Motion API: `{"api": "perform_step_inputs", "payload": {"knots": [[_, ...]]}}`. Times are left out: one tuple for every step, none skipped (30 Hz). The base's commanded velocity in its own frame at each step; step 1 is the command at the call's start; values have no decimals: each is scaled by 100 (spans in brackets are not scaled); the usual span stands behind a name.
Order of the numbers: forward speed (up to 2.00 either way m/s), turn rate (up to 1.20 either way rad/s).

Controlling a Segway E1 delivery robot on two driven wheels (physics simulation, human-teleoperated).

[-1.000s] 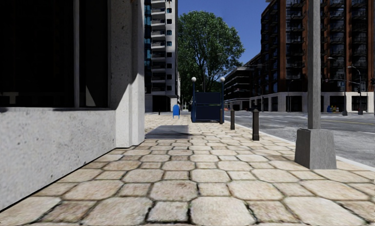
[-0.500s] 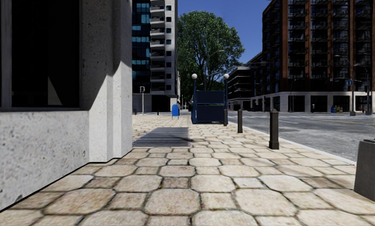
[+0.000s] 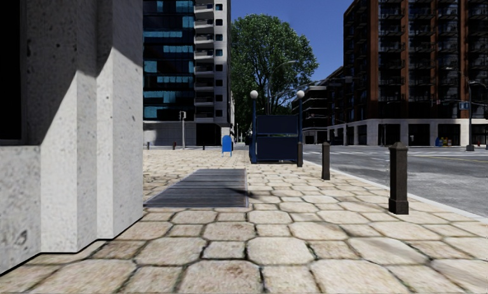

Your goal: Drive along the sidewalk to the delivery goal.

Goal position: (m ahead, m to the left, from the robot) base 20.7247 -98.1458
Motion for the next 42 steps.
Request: {"api": "perform_step_inputs", "payload": {"knots": [[200,0],[200,0],[200,0],[200,0],[200,1],[200,12],[200,12],[200,16],[200,18],[200,20],[200,25],[200,25],[200,26],[200,26],[200,26],[200,23],[200,23],[200,9],[200,0],[200,0],[200,0],[200,0],[200,0],[200,0],[200,0],[200,0],[200,0],[200,0],[200,0],[200,0],[200,0],[200,0],[200,0],[200,0],[200,0],[200,0],[200,0],[200,0],[200,0],[200,0],[200,0],[200,0]]}}
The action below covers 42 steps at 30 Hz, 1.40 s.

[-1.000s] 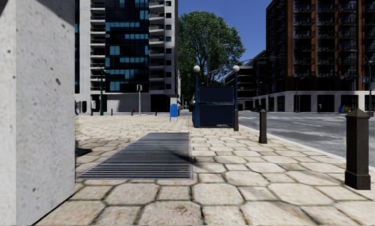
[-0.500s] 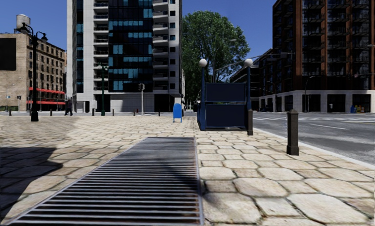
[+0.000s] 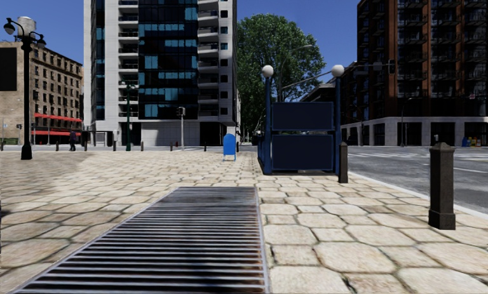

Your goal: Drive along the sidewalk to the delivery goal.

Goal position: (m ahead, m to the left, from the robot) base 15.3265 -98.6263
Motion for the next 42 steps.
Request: {"api": "perform_step_inputs", "payload": {"knots": [[200,0],[200,0],[200,0],[200,0],[200,0],[200,0],[200,0],[200,0],[200,0],[200,0],[200,0],[200,0],[200,0],[200,0],[200,0],[200,0],[200,0],[200,0],[200,0],[200,0],[200,0],[200,0],[200,0],[200,0],[200,0],[200,0],[200,0],[200,0],[200,0],[200,0],[200,0],[200,0],[200,0],[200,0],[200,0],[200,0],[200,0],[200,0],[200,0],[200,0],[200,0],[200,0]]}}
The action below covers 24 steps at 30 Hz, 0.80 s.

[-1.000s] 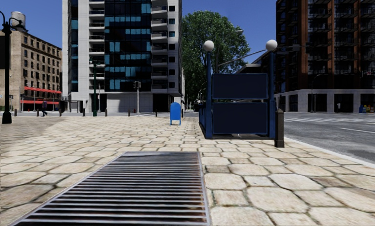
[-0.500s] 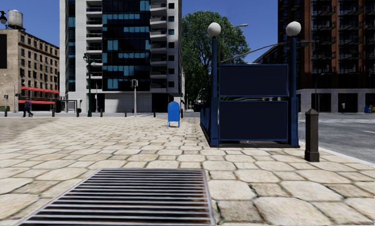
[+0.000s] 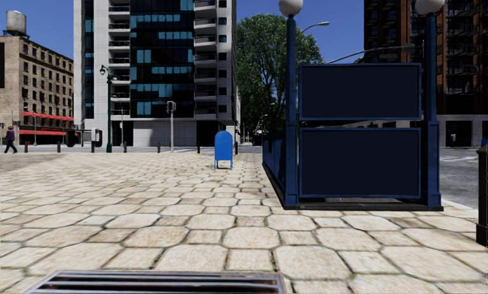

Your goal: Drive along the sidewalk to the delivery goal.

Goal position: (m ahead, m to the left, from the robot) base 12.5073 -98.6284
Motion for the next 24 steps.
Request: {"api": "perform_step_inputs", "payload": {"knots": [[200,0],[200,0],[200,0],[200,0],[200,0],[200,0],[200,0],[200,0],[200,0],[200,0],[200,0],[200,0],[200,0],[200,0],[200,0],[200,0],[200,0],[200,0],[200,0],[200,0],[200,0],[200,0],[200,0],[200,0]]}}
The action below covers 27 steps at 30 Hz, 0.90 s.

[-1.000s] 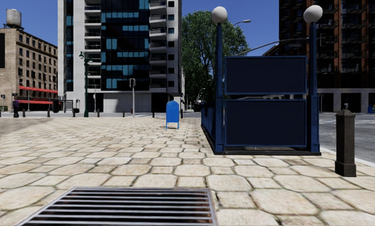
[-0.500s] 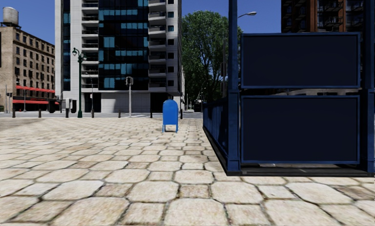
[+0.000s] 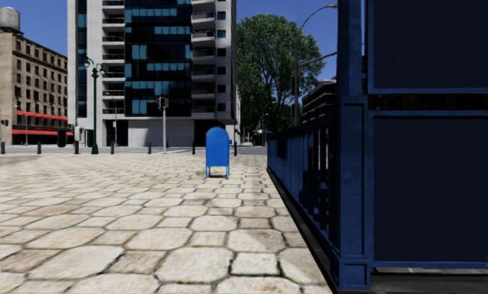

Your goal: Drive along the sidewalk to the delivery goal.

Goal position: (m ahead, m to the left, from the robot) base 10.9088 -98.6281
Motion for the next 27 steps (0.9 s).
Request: {"api": "perform_step_inputs", "payload": {"knots": [[200,0],[200,0],[200,0],[200,0],[200,0],[200,0],[200,0],[200,0],[200,0],[200,0],[200,0],[200,0],[200,0],[200,0],[200,0],[200,0],[200,0],[200,0],[200,0],[200,0],[200,0],[200,0],[200,0],[200,0],[200,0],[200,0],[200,0]]}}
